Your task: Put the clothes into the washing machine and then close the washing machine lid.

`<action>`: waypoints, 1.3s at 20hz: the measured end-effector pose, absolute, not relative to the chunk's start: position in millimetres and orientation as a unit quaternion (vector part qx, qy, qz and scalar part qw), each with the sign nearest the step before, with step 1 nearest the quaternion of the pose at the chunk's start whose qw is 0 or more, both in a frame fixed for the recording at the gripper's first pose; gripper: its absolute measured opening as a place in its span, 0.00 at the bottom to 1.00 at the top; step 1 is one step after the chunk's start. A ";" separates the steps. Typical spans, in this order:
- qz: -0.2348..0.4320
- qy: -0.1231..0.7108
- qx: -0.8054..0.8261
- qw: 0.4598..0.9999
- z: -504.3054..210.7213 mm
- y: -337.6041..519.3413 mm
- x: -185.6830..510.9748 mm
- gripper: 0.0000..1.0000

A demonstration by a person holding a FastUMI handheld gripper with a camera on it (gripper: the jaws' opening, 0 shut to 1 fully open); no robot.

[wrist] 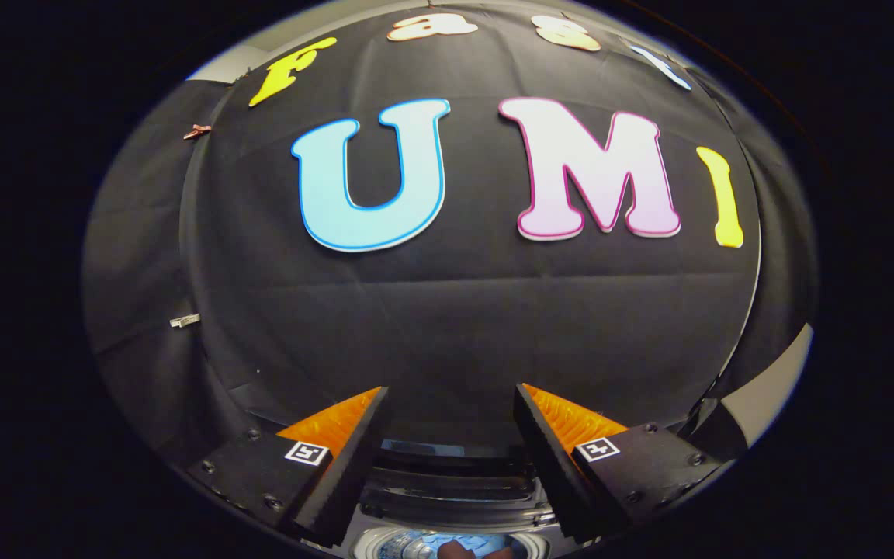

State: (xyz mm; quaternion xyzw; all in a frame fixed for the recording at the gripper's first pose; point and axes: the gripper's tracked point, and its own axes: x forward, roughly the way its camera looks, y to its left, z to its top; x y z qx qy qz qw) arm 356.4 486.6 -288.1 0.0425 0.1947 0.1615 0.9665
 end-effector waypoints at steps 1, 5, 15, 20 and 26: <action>0.163 0.182 0.040 0.969 -287.1 486.7 355.4 0.99; 0.143 0.166 0.025 0.975 -288.7 483.8 358.5 0.99; 0.165 0.141 0.013 0.976 -285.7 480.9 332.8 1.00; 0.176 0.140 0.012 0.974 -284.5 477.5 313.6 1.00; 0.188 0.140 0.010 0.972 -282.5 472.1 289.9 1.00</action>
